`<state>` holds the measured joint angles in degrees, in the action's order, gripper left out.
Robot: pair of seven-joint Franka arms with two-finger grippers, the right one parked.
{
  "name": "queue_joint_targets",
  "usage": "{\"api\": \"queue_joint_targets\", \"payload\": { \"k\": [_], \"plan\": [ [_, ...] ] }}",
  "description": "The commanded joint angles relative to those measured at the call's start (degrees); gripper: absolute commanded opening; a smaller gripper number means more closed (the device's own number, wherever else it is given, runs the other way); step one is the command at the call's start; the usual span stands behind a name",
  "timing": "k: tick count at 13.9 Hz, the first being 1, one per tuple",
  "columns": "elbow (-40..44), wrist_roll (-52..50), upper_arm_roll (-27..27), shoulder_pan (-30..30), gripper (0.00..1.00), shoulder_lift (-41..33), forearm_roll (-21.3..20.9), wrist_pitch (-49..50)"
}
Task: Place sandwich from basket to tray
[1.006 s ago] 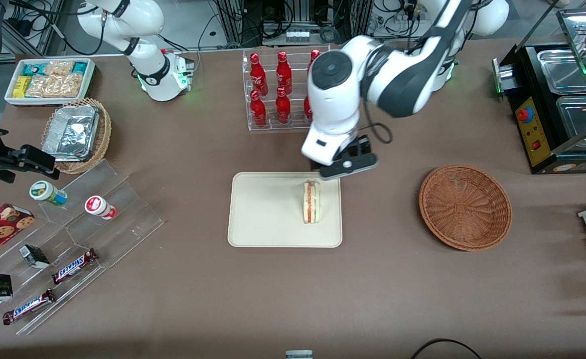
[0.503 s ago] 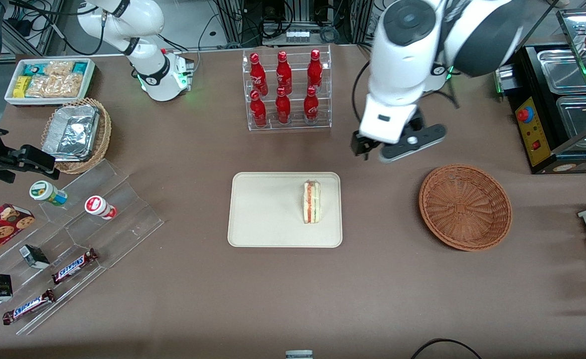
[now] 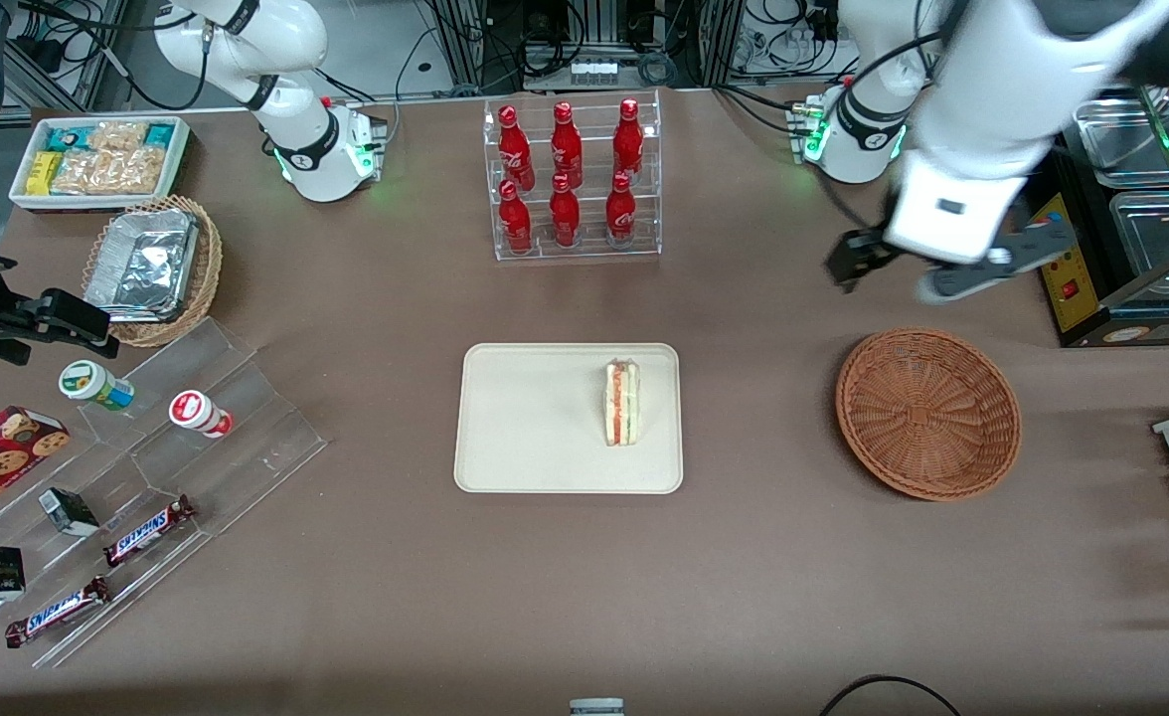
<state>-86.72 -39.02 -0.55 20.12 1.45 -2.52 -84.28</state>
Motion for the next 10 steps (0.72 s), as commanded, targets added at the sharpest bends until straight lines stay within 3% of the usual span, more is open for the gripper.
{"api": "queue_joint_targets", "payload": {
  "k": [1,4,10],
  "plan": [
    [-1.44,7.09,0.82,-5.43,1.00,-3.29,1.72,2.62],
    [-1.53,14.83,1.25,-11.84,1.00,-5.14,3.31,5.08],
    [-7.49,23.19,1.26,-18.89,1.00,-11.38,5.07,5.36]
  ]
}}
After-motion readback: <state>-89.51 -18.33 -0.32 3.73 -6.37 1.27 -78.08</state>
